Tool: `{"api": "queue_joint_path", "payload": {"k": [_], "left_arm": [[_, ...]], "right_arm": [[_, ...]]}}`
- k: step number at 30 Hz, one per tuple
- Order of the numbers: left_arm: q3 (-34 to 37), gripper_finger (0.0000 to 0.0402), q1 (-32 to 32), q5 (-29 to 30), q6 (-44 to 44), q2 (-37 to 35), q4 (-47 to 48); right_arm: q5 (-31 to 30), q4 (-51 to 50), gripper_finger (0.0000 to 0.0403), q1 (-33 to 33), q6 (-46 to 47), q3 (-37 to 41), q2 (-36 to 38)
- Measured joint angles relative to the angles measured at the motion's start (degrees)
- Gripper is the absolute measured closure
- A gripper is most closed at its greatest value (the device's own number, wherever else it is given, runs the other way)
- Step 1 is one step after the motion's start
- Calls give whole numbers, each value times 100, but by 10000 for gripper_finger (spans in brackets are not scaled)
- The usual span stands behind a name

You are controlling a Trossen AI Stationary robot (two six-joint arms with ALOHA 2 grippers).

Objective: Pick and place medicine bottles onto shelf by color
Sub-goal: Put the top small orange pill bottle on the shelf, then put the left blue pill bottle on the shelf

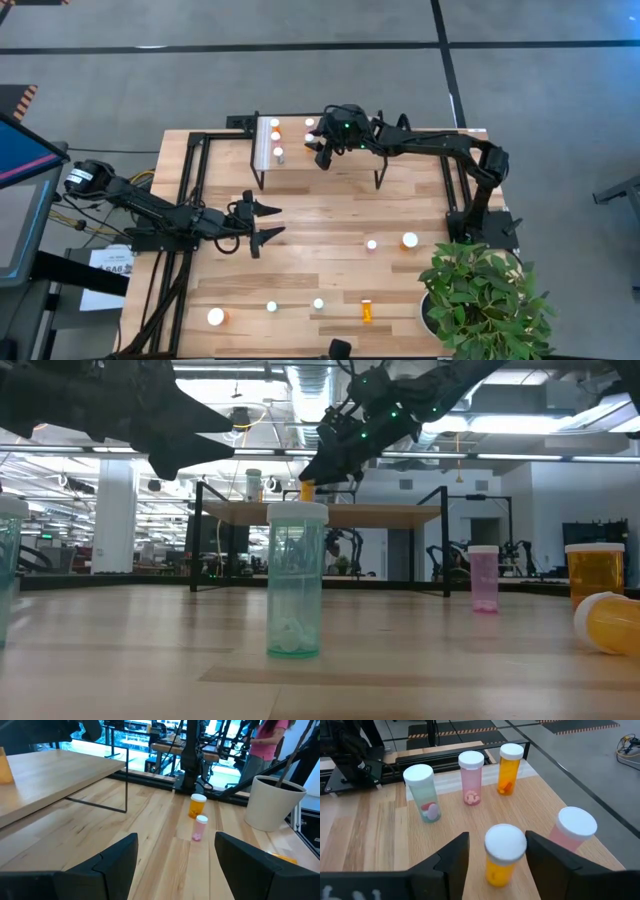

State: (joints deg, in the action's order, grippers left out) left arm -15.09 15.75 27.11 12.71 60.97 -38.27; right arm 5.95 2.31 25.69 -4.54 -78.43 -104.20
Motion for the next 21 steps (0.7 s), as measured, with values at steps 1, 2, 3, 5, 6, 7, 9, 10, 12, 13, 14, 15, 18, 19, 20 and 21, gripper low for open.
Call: {"api": "queue_joint_path", "payload": {"k": [1,2,3,5,6,7,9,10,12,13,14,15,18,19,20,21], "left_arm": [[0,150,0,0,0,0,2],[0,150,0,0,1,0,11],[0,150,0,0,4,0,24],[0,150,0,2,10,2,44],[0,150,0,4,38,2,42],[0,150,0,4,49,2,44],[0,150,0,4,60,2,48],[-1,150,0,4,62,2,47],[-2,150,0,4,102,2,67],[-2,150,0,4,124,2,80],[-2,150,0,9,146,2,101],[-2,150,0,11,157,2,124],[-2,150,0,13,204,2,138],[-2,150,1,13,211,2,138],[-2,150,0,13,220,2,138],[-2,150,1,13,258,2,138]], "right_arm": [[1,-15,183,0,0,1,14],[0,-78,181,0,0,7,54],[-3,-119,178,3,-8,9,94],[-3,-170,174,29,-27,9,211],[-1,-260,173,43,-32,9,294],[-3,-301,173,58,-31,8,377],[-2,-546,173,79,-33,7,594],[-3,-643,173,80,-35,7,692],[-5,-966,173,81,-36,7,899],[-3,-1109,173,73,-42,7,995],[-3,-1236,173,37,-44,7,1078],[-1,-1396,173,-15,-46,7,1163],[-1,-1731,173,-255,-45,54,1338],[-1,-1718,173,-369,-44,112,1378],[1,-1701,173,-488,-44,187,1419],[3,-1675,173,-603,-46,276,1457]]}}
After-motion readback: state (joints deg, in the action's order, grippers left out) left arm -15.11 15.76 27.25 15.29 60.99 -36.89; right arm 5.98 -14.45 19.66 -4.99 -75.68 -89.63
